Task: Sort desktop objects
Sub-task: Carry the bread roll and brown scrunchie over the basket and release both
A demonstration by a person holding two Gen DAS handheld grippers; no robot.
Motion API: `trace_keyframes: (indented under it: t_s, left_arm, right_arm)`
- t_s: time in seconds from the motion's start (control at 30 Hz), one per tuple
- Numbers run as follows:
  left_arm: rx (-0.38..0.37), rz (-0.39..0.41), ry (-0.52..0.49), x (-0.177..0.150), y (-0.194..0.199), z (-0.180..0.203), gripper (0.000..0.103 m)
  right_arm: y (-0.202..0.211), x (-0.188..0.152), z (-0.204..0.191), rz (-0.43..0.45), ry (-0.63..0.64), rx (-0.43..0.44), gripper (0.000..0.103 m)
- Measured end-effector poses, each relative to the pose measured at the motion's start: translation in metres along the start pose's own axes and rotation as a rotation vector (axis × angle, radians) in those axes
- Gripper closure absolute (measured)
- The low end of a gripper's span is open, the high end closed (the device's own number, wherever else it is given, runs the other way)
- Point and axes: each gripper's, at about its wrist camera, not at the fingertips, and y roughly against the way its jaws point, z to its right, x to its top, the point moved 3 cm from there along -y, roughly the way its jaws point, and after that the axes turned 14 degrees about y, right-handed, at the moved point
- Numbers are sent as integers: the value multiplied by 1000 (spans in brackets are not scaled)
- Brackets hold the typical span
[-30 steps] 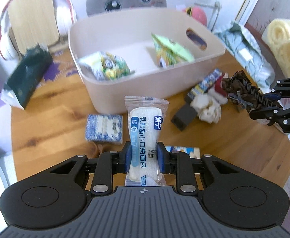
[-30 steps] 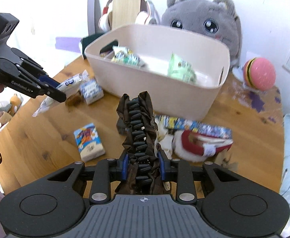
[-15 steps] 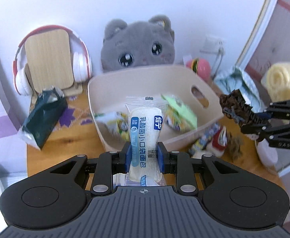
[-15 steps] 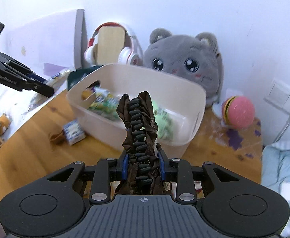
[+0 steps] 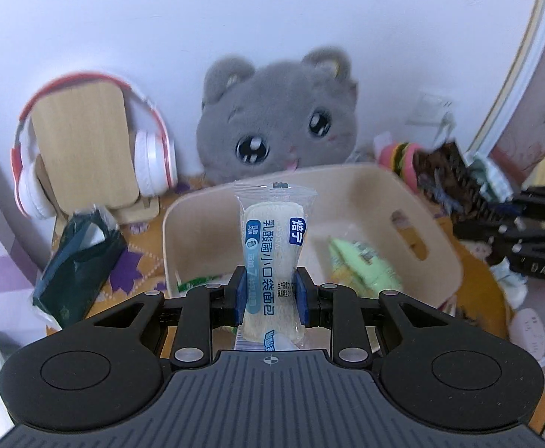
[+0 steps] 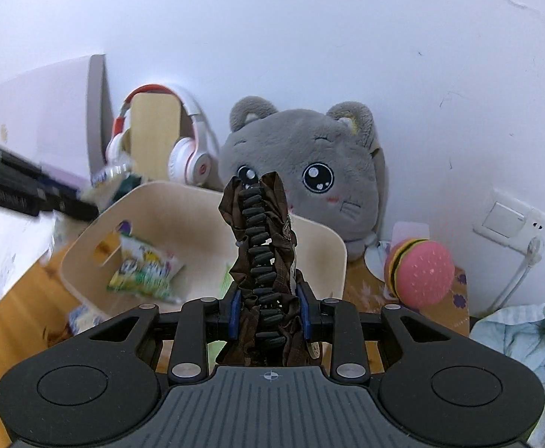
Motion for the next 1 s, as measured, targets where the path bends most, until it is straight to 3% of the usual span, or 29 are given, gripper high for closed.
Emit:
trace_keyframes:
  t_s: [0.3,0.63,0.73,0.8,0.87,0.93,1.0]
  left_arm:
    - [84,-97,5,-6,-56,2,77]
    - [141,-204,-10,-22,-88,1,76]
    - [151,-200,-46,-24,-88,6,76]
    - [149,-198,-58,-23,-86,10,65]
    - [149,-188,-53,-21,-84,12,34]
    - [155,-159,-44,-18,-79,14,27]
    - [143,-147,-27,-16,-74,14,26]
  right_arm:
    - [-61,5,-5,-97,-121,40,75]
    - [-103,-13,-16,-229,-96,37,74]
    - [-107,-17,-16,-249,-82,33,72]
    - [-106,-17,-17,-251,-83,38,71]
    - [-107,-18,-15,-258,-85,49,57]
    - [-105,-19,-14,-255,-92,60,54]
    - [-101,-20,-14,-248,-94,65,46]
